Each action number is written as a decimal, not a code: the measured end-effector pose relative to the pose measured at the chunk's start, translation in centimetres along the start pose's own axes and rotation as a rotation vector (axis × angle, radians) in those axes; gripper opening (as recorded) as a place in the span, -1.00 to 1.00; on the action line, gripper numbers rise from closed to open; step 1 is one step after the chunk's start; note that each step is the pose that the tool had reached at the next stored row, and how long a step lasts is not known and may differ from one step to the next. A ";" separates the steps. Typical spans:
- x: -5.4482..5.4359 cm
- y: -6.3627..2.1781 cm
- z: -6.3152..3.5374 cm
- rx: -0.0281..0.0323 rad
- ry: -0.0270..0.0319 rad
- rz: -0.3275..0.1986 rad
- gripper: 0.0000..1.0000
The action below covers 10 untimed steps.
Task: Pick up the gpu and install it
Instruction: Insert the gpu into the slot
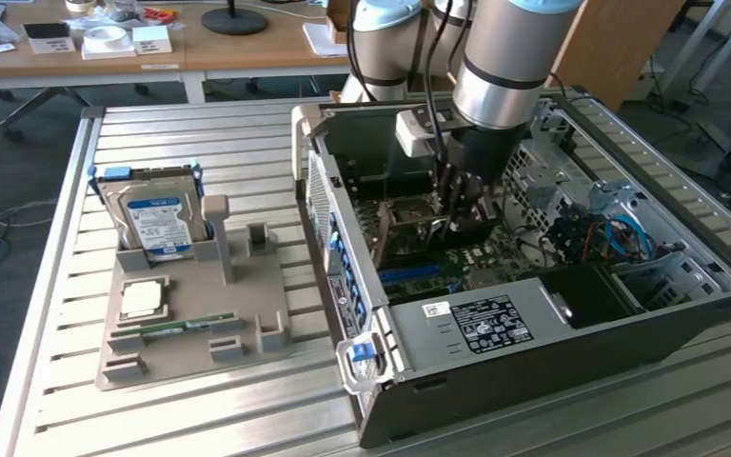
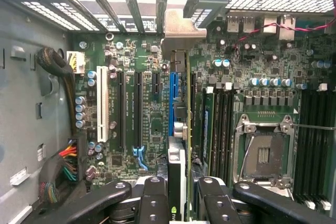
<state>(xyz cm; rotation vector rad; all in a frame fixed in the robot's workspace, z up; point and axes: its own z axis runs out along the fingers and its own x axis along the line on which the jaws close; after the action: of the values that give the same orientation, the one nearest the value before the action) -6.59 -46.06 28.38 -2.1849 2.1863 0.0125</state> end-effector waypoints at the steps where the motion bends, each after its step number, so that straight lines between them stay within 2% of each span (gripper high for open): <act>1: 0.0 0.11 0.00 0.0000 0.0000 0.000 -0.47; 10: 0.2 0.34 0.03 0.0000 0.0001 0.000 -0.47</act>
<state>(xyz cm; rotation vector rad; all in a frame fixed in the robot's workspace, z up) -6.94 -46.26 28.33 -2.1851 2.1862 0.0124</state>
